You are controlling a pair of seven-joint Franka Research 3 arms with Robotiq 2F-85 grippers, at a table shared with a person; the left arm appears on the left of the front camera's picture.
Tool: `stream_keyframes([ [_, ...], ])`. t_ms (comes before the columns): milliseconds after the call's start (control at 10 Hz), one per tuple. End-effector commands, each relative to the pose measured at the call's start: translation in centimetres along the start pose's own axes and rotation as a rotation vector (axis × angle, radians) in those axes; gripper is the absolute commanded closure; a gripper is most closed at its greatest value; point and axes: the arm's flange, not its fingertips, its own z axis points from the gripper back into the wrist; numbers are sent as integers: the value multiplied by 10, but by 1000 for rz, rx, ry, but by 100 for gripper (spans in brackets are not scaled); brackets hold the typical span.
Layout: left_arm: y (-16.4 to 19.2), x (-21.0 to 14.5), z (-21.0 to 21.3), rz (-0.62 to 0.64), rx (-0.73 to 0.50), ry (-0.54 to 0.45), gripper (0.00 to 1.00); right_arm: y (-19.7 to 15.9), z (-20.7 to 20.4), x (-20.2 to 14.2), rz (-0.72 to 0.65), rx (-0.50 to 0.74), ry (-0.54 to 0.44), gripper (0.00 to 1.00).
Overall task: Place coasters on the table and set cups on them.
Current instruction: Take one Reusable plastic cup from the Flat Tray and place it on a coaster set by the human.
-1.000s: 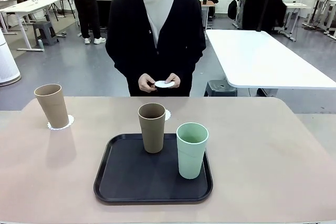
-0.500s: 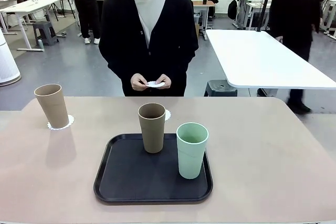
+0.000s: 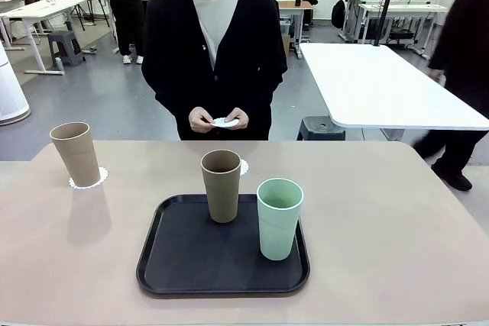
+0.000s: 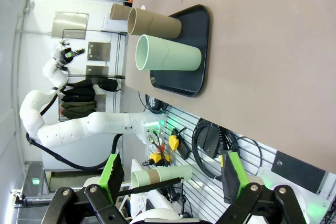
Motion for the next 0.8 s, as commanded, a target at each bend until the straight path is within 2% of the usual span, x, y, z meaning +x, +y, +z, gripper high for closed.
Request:
stream_keyframes([
  [0,-72,17,-16,-127,220,59,0,0,-1,1,17,23,-12,0],
  [100,-112,25,-29,-200,294,102,0,0,-1,1,17,23,-12,0],
  [300,-156,38,-67,-339,347,276,0,0,-1,1,17,23,-12,0],
  [400,-168,42,-92,-426,366,359,0,0,-1,1,17,23,-12,0],
  [500,-178,45,-125,-507,407,395,0,0,-1,1,17,23,-12,0],
  [700,-185,50,-182,-653,480,414,0,0,-1,1,17,23,-12,0],
])
